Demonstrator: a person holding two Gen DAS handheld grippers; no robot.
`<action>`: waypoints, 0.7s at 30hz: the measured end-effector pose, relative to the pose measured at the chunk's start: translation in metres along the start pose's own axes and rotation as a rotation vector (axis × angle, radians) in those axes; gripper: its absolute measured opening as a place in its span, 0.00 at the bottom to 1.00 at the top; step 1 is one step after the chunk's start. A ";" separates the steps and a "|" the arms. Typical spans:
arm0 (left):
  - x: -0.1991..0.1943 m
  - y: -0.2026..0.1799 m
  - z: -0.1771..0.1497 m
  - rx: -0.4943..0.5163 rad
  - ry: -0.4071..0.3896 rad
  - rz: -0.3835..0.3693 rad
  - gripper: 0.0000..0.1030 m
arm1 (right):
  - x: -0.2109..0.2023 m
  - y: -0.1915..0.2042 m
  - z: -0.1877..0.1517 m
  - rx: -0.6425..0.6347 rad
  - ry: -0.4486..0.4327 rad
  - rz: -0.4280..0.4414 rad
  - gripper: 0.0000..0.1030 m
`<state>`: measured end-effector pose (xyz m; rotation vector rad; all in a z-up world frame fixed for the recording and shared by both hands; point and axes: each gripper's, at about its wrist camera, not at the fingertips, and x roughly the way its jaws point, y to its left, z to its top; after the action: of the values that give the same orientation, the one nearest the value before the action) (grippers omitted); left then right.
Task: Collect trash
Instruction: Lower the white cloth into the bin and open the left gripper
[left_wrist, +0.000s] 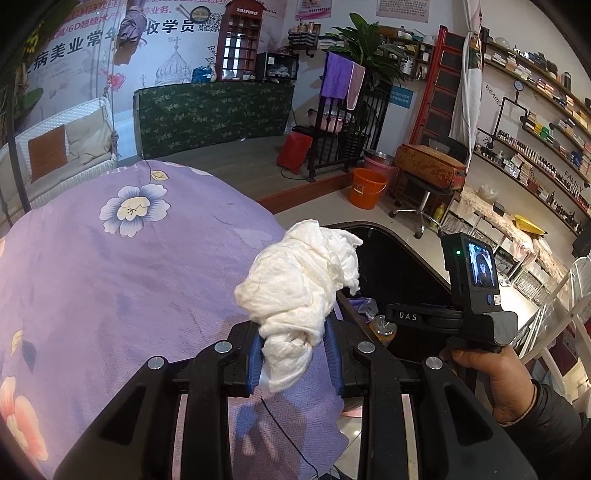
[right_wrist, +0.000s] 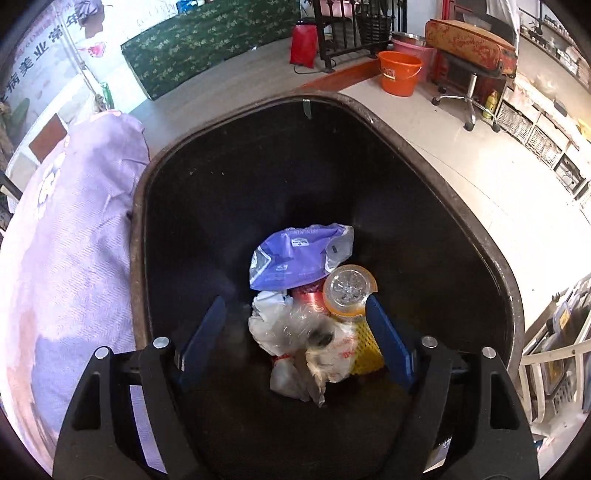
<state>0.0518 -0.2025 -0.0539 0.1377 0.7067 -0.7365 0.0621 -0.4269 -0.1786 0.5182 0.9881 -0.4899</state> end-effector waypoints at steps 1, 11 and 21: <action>0.001 0.002 0.001 0.002 0.001 -0.003 0.27 | -0.002 0.001 0.000 0.005 -0.009 0.004 0.76; 0.028 -0.021 0.005 0.035 0.056 -0.074 0.27 | -0.051 -0.006 0.015 0.010 -0.179 -0.013 0.78; 0.065 -0.057 0.014 0.077 0.133 -0.161 0.27 | -0.086 -0.035 0.023 0.072 -0.280 -0.038 0.78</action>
<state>0.0560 -0.2870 -0.0777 0.2039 0.8232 -0.9150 0.0160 -0.4550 -0.1002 0.4806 0.7149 -0.6158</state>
